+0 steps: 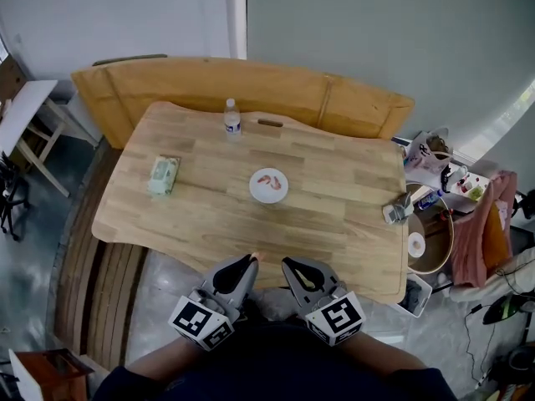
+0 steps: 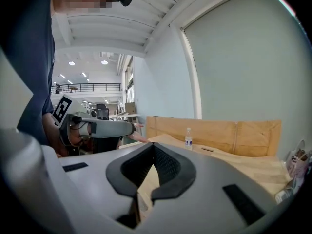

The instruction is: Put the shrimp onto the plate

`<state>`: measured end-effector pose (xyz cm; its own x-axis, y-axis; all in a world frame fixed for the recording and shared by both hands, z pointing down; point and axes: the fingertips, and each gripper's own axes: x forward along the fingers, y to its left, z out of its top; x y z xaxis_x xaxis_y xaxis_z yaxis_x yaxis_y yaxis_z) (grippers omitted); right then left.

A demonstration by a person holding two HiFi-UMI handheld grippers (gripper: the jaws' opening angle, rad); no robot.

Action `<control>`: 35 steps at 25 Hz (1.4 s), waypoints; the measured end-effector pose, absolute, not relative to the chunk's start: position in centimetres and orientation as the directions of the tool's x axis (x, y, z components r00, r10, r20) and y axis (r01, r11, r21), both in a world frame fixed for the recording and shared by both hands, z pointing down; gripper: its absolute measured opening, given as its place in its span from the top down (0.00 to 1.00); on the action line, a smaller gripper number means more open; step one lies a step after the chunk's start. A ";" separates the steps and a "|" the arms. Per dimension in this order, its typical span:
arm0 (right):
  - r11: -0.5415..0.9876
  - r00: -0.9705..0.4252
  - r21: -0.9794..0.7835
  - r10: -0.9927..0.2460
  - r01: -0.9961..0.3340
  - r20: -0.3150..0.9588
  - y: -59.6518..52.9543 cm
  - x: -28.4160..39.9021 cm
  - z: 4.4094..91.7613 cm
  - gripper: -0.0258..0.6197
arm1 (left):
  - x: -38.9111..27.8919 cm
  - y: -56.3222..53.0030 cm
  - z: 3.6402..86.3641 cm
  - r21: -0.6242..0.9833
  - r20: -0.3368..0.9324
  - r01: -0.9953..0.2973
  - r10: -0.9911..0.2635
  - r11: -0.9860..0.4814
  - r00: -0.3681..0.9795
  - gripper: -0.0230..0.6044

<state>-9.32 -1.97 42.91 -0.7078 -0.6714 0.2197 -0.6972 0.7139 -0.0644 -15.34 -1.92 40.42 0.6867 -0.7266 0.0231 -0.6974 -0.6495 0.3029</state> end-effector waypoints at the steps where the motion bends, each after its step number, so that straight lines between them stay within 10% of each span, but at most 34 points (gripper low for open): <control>1: 0.716 -0.708 -0.061 -0.670 -0.696 0.224 -2.4 -9.4 42.9 0.95 | -15.5 -2.3 40.5 0.308 0.024 -0.697 -0.727 -0.647 0.686 0.91; 35: 0.770 -0.761 -0.092 -0.593 -0.632 0.265 -14.7 -3.9 45.1 0.95 | -15.2 -20.7 52.6 0.519 0.240 -0.792 -0.834 -0.322 0.497 0.91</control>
<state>-3.95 -14.70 45.10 -0.7607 -0.5928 0.2645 -0.6318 0.7696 -0.0923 -15.20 -20.75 52.65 0.4969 -0.8339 0.2404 -0.7918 -0.3222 0.5188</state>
